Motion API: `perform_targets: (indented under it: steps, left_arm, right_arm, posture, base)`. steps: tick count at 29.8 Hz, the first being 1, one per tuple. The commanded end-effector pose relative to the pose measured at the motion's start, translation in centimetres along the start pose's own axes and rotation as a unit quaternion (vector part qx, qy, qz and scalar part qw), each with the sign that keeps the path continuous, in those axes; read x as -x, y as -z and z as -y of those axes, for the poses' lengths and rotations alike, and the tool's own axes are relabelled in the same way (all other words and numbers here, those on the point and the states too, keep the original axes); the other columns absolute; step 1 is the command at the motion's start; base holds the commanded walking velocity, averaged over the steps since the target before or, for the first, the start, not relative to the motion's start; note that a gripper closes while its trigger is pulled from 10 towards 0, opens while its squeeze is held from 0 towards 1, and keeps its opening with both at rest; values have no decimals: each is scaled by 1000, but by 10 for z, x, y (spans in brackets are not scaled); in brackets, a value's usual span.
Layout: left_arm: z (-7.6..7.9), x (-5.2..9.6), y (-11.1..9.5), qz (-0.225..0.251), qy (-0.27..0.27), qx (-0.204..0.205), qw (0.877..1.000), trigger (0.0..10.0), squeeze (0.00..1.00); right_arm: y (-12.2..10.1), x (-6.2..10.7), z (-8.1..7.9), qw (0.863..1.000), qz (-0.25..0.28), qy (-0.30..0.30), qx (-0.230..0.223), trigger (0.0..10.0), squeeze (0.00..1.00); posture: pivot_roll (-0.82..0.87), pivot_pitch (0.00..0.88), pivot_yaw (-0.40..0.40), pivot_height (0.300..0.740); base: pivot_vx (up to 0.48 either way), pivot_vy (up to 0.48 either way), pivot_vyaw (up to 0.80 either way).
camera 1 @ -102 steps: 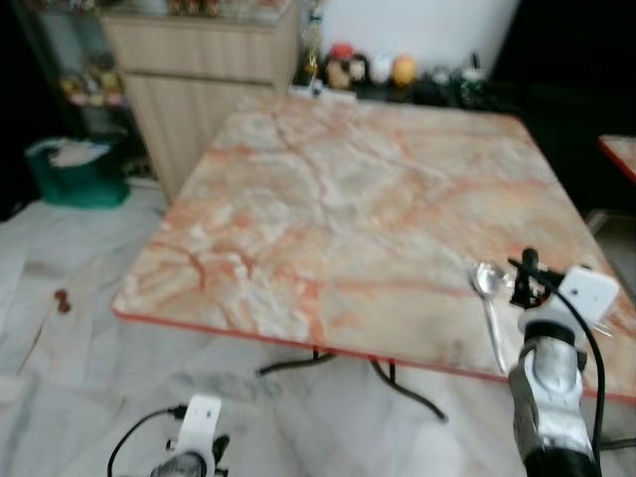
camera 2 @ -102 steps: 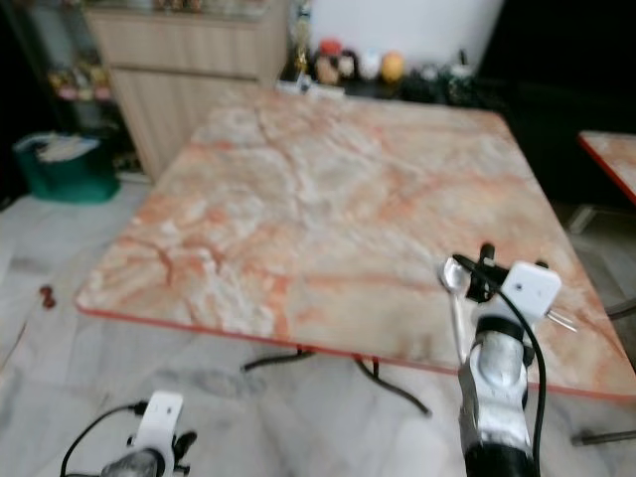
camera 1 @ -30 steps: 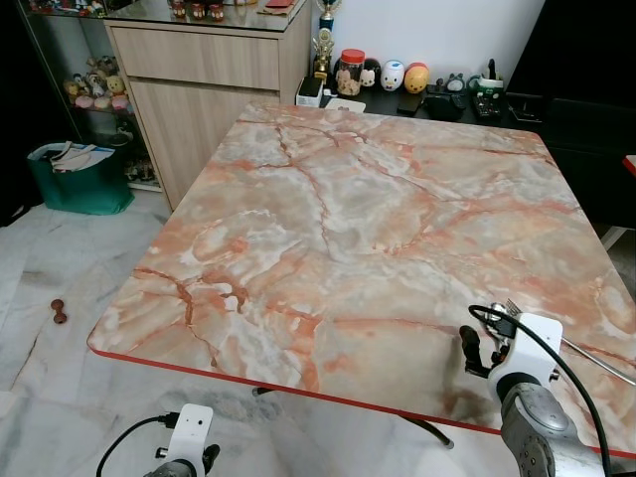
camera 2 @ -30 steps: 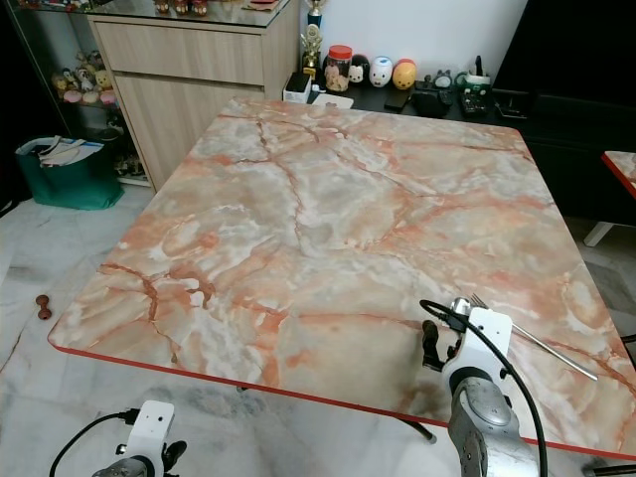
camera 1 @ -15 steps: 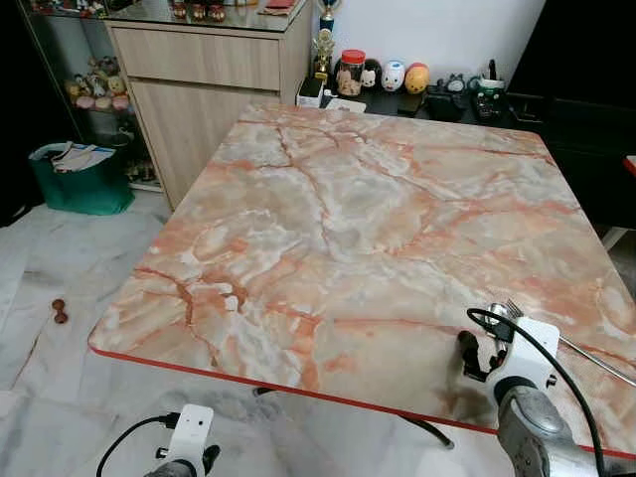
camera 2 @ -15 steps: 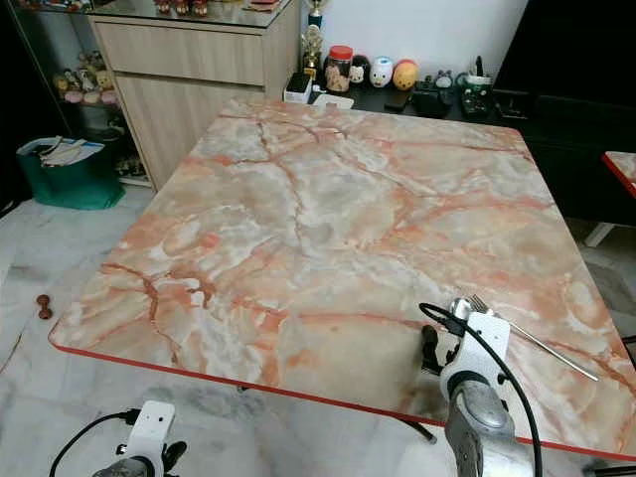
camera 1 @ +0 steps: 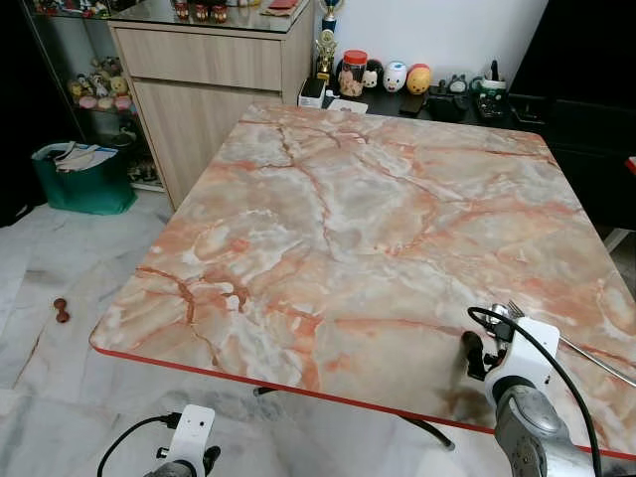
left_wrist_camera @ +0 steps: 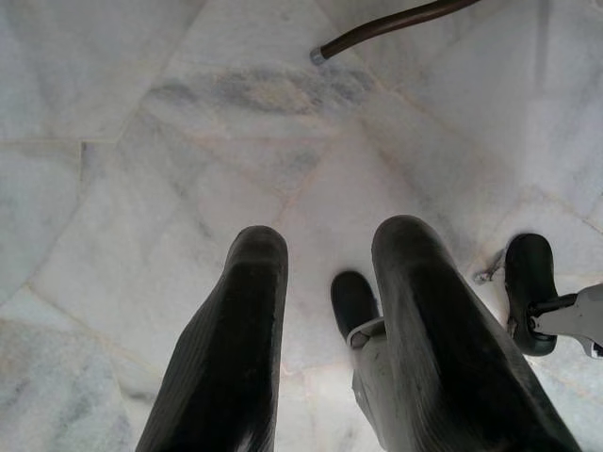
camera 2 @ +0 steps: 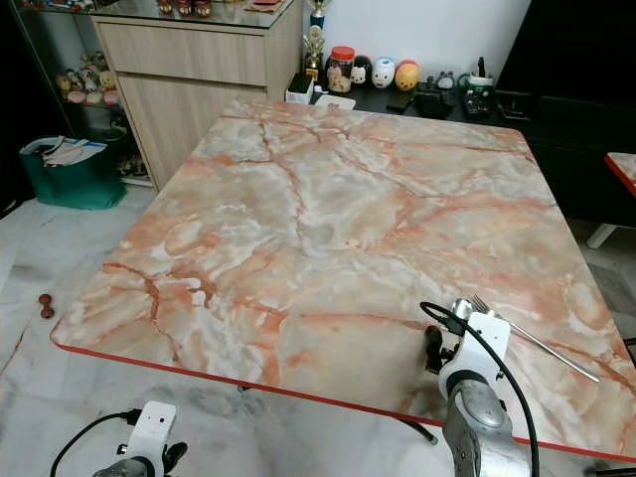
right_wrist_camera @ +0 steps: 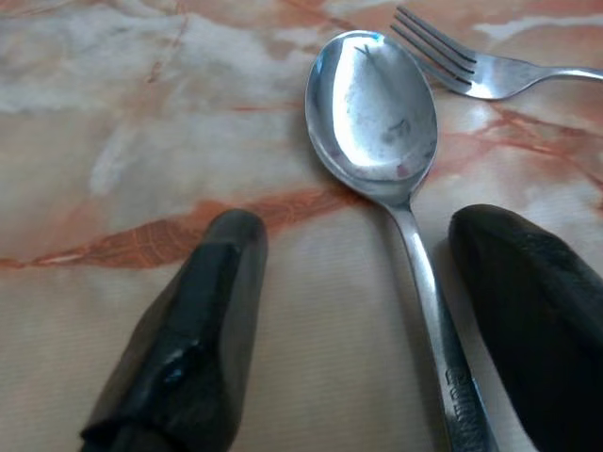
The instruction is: Setting the table
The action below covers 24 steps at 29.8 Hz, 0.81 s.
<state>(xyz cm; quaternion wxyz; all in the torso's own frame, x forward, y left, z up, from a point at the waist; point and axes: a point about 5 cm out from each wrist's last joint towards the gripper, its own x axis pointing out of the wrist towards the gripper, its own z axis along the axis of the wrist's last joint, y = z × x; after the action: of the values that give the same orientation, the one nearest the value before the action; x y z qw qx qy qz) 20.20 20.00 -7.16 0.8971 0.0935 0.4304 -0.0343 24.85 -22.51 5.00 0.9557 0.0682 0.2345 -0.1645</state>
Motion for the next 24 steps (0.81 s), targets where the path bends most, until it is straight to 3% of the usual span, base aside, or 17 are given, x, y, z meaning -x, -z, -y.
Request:
perform_targets:
  steps: [1,24]
  left_arm:
    - [-1,0,1,-5,3,-11,1000,10000,0]
    - [2,0,4,-15,14,-9,1000,10000,0]
  right_arm:
    - [-1,-2,2,1000,2,3,-10,0,0]
    - [8,-2,2,1000,-12,0,-5,0,0]
  posture:
    - [72,0,-47,740]
    - [72,0,-51,740]
  base:
    - [0,0,0]
    - [0,0,0]
